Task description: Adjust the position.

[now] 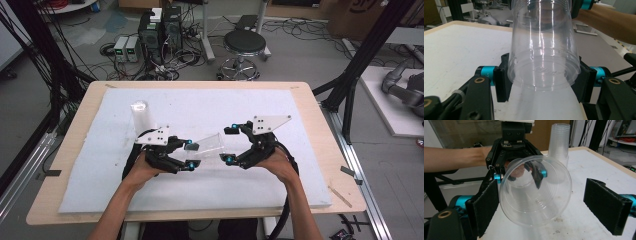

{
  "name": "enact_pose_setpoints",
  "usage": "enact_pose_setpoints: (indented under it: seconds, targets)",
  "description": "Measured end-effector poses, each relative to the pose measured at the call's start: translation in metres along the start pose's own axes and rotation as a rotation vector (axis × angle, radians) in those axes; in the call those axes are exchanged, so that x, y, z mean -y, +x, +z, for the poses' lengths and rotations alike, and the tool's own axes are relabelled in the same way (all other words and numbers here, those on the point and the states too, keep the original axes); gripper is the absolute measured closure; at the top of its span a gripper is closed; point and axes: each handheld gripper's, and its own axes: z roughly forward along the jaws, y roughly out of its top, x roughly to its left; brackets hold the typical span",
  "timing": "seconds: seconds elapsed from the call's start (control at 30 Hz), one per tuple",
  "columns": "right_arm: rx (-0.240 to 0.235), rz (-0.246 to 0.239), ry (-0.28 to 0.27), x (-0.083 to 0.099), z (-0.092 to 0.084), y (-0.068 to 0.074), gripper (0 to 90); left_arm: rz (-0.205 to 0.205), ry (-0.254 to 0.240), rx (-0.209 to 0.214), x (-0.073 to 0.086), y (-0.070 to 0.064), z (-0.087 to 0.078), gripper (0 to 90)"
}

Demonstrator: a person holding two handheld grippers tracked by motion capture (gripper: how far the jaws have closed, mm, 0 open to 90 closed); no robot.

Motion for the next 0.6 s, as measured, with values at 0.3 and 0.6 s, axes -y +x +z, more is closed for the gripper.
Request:
enact_pose_setpoints:
  seconds: [0.3, 0.6]
  targets:
    - [-0.01, 0.004, 0.01, 0.002, 0.003, 0.0, 13.5, -0.003, -0.013, -0.001, -0.001, 0.0, -0.005, 41.8]
    - [-0.035, 0.003, -0.006, 0.003, 0.012, 0.001, 13.5, 0.009, -0.057, 0.017, -0.006, -0.003, -0.001, 41.8]
